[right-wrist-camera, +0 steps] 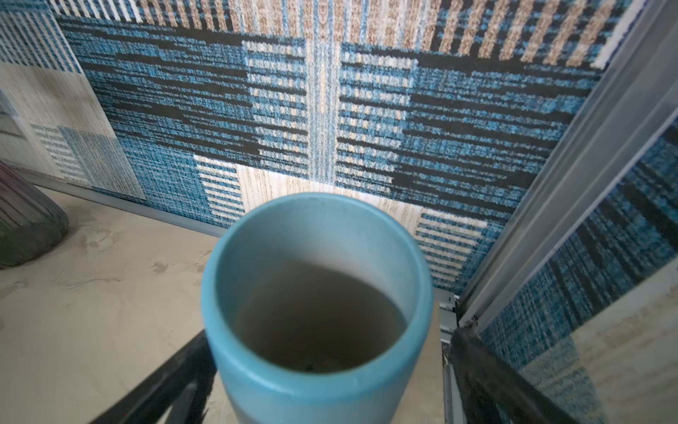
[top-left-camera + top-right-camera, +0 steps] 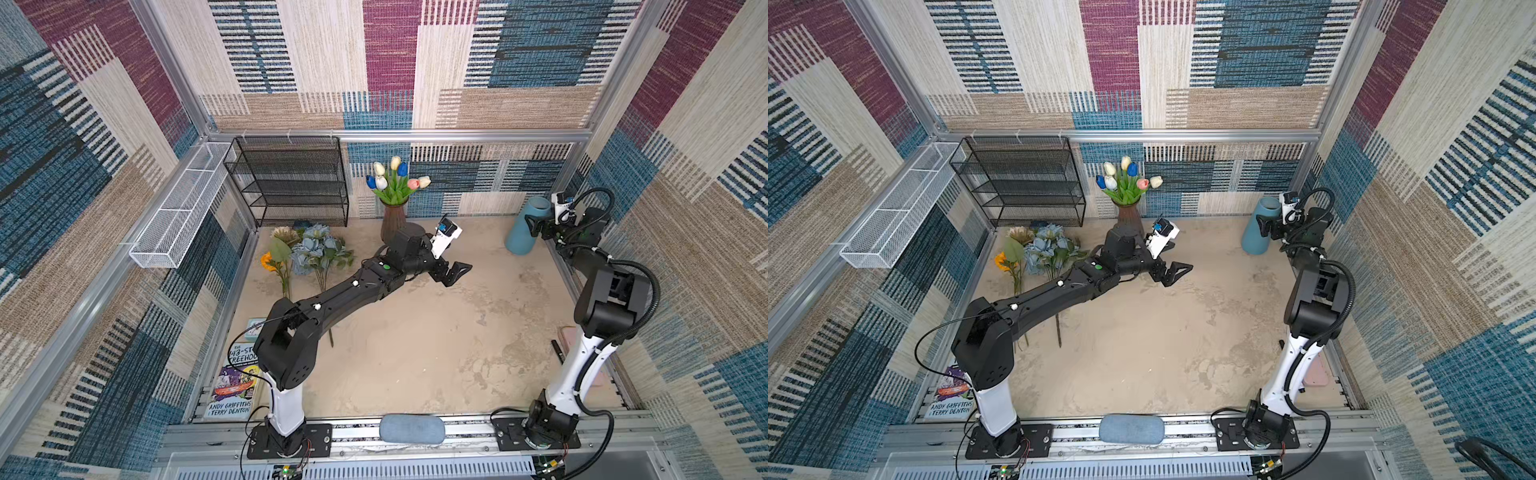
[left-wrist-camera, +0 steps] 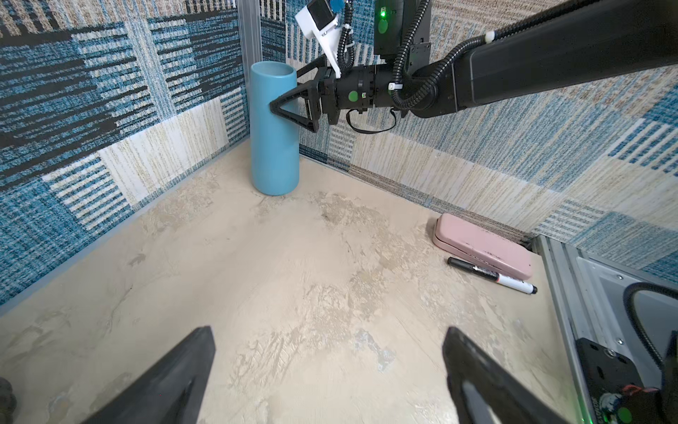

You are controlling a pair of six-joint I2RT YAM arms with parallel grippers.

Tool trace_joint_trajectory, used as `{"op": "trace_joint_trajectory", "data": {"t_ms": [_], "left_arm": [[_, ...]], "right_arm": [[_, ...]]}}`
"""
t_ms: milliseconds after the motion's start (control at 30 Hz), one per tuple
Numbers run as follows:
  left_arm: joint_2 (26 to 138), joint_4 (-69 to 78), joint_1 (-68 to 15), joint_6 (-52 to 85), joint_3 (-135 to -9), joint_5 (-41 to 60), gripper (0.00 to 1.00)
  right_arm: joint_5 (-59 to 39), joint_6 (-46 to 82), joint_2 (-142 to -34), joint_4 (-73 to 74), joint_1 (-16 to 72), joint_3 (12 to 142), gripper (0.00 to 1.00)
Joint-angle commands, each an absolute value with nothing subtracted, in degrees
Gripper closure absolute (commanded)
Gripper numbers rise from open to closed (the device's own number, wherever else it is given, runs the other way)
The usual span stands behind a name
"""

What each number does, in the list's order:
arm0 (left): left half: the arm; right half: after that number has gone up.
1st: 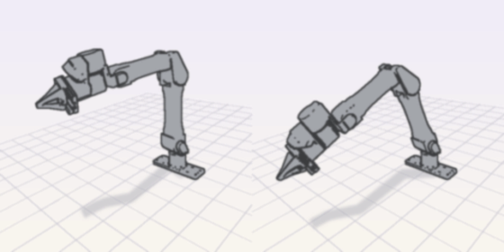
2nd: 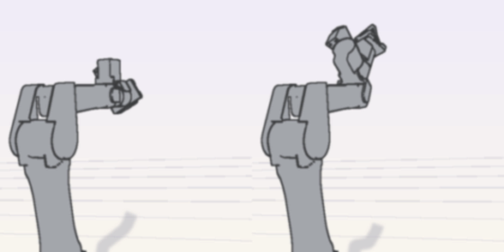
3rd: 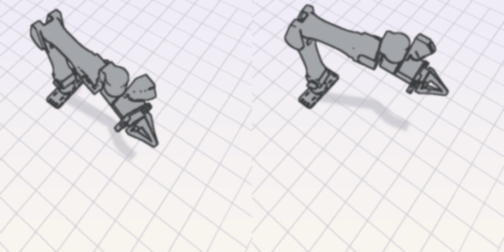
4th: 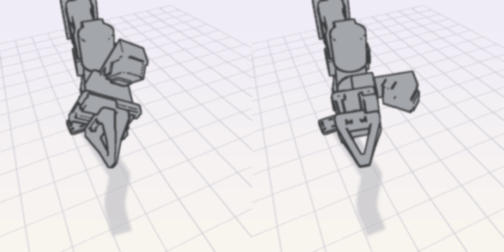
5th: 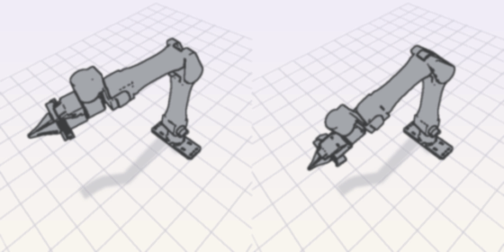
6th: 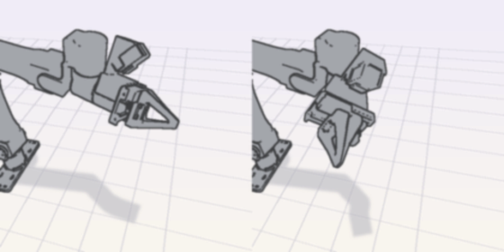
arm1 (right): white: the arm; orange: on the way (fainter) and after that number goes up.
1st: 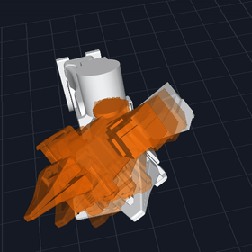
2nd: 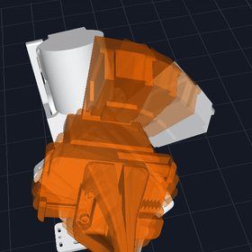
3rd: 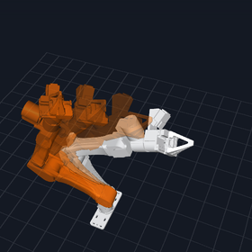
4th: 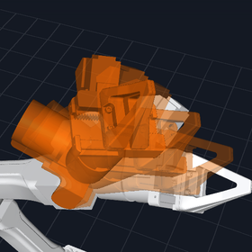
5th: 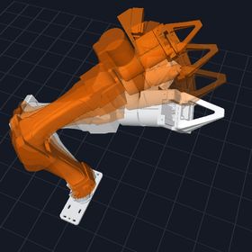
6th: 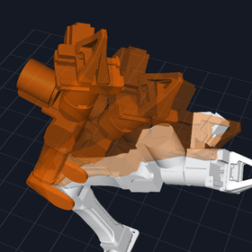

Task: Arrange the flowers into the vase
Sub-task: 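Move the right gripper to the light blue vase while the left arm reaches forward, then grasp the light blue vase with the right gripper and carry it toward the robot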

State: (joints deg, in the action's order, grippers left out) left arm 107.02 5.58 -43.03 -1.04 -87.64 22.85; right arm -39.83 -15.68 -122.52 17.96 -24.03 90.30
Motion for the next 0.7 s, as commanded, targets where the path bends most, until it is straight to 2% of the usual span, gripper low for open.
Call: {"op": "trace_joint_trajectory", "data": {"t_ms": [0,500,667], "left_arm": [[107.4,6.2,-43.1,-0.4,-87.9,23.3,0.0],[108.8,4.3,-43.1,-1.3,-89.9,21.2,0.0],[109.4,4.0,-43.1,-1.2,-90.5,21.4,0.0]], "right_arm": [[-42.1,-15.2,-125.7,21.3,-24.1,94.9,0.0],[-52.3,-14.1,-133.0,23.2,-24.0,103.3,0.0],[-53.8,-15.1,-133.7,21.7,-23.9,104.6,0.07]]}}
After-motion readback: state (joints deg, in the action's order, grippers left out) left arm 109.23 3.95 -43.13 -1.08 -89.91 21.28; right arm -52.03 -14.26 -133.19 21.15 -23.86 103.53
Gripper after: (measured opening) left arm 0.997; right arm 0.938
